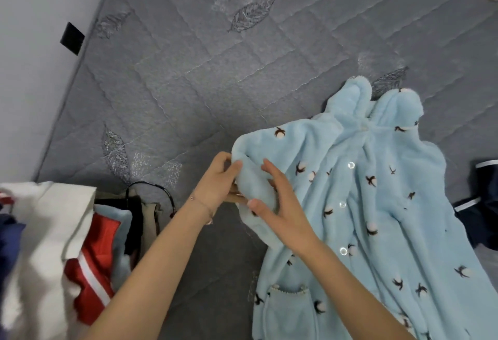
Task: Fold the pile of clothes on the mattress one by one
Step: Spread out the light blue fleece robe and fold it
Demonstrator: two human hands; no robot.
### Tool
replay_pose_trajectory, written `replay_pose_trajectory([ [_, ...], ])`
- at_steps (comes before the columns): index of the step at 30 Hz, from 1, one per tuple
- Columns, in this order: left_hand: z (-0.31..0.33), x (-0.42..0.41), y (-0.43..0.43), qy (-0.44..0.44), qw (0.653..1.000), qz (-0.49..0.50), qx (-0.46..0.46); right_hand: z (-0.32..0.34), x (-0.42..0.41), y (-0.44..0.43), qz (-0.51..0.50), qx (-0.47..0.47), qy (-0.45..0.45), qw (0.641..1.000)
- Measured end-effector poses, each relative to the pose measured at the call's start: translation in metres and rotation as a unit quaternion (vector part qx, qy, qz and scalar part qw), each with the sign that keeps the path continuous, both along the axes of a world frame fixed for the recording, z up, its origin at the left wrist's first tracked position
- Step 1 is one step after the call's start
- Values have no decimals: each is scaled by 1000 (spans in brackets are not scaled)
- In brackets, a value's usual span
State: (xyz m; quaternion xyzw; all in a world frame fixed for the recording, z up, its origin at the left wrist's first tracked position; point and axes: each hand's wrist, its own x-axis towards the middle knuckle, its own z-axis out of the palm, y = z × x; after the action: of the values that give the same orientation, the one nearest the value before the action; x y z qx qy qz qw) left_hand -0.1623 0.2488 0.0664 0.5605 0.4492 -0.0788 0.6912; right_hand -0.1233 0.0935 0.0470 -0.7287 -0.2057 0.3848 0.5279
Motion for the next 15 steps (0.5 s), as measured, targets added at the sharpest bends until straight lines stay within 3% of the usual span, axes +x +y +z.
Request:
replay_pose_trajectory([
  [4, 0, 15, -24, -18, 989, -17, -143, -9, 8, -24, 60, -41, -63, 995],
  [8, -3, 24, -39, -49, 979, -92, -176, -16, 27, -49, -18, -48, 8, 999],
  [12, -18, 26, -48, -53, 991, -111, 50, -19, 48, -77, -117, -47, 77, 989],
  [15, -35, 27, -53, -65, 941, -211, 255, -22, 56, -100, -198, -9, 198, 960],
])
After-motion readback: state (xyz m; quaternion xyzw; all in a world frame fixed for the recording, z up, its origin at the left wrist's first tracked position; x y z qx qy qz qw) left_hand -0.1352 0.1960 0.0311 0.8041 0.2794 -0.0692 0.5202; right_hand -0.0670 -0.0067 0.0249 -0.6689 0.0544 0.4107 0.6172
